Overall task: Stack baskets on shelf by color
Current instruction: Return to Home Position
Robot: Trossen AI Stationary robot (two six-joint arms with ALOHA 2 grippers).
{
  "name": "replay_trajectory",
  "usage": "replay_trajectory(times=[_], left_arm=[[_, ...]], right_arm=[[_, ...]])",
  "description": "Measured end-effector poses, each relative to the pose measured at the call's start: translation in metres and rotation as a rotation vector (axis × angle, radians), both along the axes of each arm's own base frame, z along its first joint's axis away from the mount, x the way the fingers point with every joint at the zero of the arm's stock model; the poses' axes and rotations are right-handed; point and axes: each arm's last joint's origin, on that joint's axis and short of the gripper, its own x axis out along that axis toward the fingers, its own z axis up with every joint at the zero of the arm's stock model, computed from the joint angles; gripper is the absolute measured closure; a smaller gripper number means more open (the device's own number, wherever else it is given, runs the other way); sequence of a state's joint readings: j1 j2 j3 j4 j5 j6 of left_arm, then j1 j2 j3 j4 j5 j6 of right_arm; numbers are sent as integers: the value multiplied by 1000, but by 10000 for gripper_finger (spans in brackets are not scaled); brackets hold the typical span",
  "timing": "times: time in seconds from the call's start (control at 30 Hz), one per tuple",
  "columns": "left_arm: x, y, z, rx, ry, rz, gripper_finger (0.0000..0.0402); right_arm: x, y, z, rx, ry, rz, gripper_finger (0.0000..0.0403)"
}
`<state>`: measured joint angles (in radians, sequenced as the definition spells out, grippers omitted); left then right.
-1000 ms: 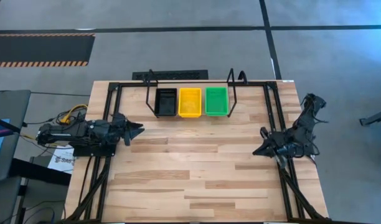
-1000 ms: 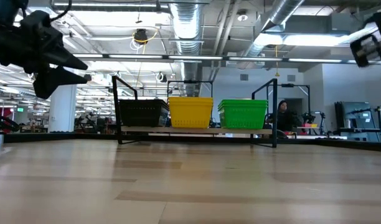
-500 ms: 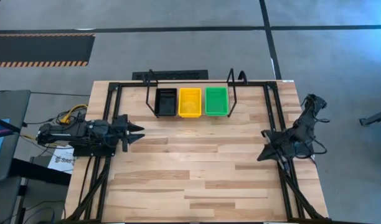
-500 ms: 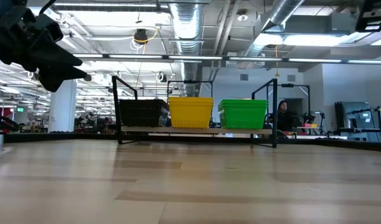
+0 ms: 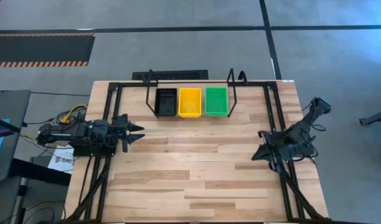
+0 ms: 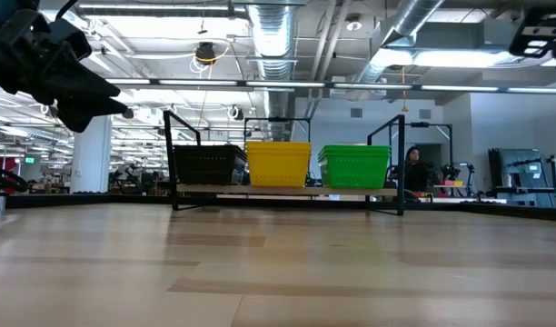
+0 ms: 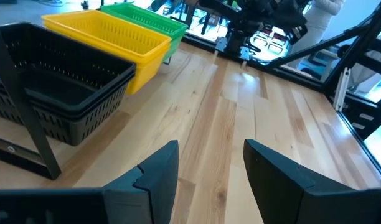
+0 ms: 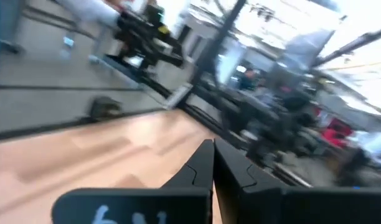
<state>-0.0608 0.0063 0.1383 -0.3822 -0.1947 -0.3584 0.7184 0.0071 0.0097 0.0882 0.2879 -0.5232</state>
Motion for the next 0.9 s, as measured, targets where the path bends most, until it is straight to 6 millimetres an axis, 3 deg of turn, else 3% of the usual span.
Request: replay_trajectory(times=[0.2, 0.47, 0.6, 0.73, 0.9], left_arm=[[0, 0, 1, 16, -11, -4, 233], [1, 0, 5, 104, -36, -24, 233], [1, 0, 5, 104, -36, -32, 233], [1, -2, 5, 116, -37, -88, 233], [2, -3, 8, 123, -65, -140, 233]], right_arm=[[7, -13, 7, -2, -76, -145, 375], [14, -28, 7, -23, -92, -183, 376], [16, -35, 7, 111, -46, -198, 375], [15, -35, 7, 182, -8, -53, 374], [16, -38, 7, 438, 115, 2, 377]])
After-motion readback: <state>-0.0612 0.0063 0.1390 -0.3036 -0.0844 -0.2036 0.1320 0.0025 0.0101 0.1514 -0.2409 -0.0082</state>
